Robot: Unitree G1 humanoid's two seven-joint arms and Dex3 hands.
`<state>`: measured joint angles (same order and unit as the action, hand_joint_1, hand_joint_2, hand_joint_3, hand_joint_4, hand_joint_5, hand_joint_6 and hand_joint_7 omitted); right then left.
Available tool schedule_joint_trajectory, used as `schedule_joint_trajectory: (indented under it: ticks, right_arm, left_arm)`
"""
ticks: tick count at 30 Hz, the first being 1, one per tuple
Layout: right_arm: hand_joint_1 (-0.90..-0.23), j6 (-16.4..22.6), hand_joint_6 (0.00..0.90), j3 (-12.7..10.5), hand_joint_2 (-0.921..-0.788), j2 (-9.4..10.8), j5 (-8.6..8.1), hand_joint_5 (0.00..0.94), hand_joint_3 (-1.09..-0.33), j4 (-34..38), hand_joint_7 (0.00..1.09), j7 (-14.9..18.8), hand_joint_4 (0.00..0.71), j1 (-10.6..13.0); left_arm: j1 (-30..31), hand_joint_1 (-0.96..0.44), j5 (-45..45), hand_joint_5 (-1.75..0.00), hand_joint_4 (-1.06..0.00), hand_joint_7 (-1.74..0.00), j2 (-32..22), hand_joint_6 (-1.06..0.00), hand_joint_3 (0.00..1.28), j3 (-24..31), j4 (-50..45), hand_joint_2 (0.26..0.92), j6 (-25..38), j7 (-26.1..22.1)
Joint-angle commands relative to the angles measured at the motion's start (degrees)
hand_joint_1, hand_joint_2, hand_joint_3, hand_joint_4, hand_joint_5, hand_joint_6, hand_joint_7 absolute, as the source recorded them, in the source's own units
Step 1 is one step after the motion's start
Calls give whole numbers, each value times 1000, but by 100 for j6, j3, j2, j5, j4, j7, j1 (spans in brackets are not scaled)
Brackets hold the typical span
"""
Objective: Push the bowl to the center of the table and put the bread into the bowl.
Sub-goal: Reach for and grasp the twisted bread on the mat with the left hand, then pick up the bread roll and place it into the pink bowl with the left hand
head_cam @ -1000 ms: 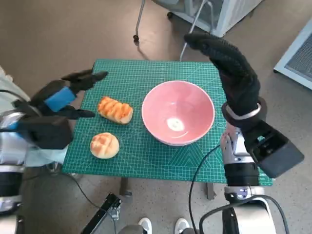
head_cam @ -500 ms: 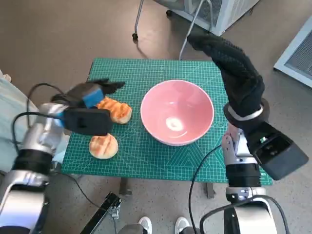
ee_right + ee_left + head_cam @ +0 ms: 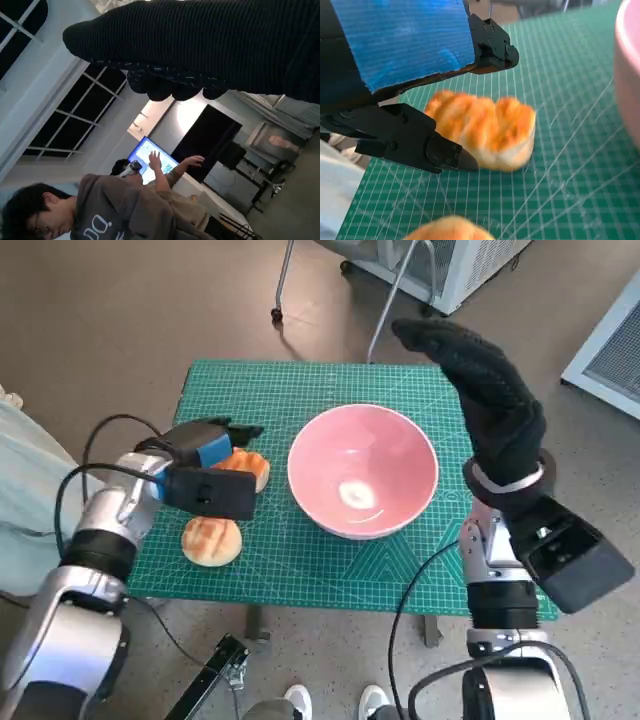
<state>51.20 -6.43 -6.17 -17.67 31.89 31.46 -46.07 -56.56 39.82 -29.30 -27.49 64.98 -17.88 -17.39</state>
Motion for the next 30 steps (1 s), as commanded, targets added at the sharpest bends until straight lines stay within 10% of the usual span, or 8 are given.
schedule_joint_trajectory:
  ticks: [1,6,7,10,16,30]
  right_arm:
    - [-672,-95,-1,16,-921,-5,87,20,-784,-66,904,-107,316,165]
    - [-674,-123,-1,30,-921,1,113,21,-782,-104,902,-180,316,193]
    - [-674,-127,-1,33,-921,3,119,21,-781,-108,901,-194,316,195]
    - [-675,-148,-1,42,-921,5,131,22,-780,-133,900,-235,316,204]
    - [-668,-169,-1,49,-921,17,135,22,-782,-131,899,-294,315,202]
    - [-662,-184,-1,61,-921,62,93,24,-783,-103,895,-307,314,204]
  left_arm:
    - [-180,-51,126,-50,-308,-68,94,-435,19,-163,319,857,73,95]
    - [-254,-46,291,-261,-503,-182,140,-597,32,-378,567,901,208,182]
    - [-271,-30,312,-673,-528,-537,138,-561,87,-412,603,908,225,196]
    - [-342,-10,353,-1157,-553,-984,65,-518,154,-470,653,917,189,221]
    - [-515,-1,306,-1222,-553,-1269,-150,-570,152,-428,570,920,-5,278]
    - [-933,1,-387,-1212,-569,-1310,-574,-568,148,434,-496,921,-619,488]
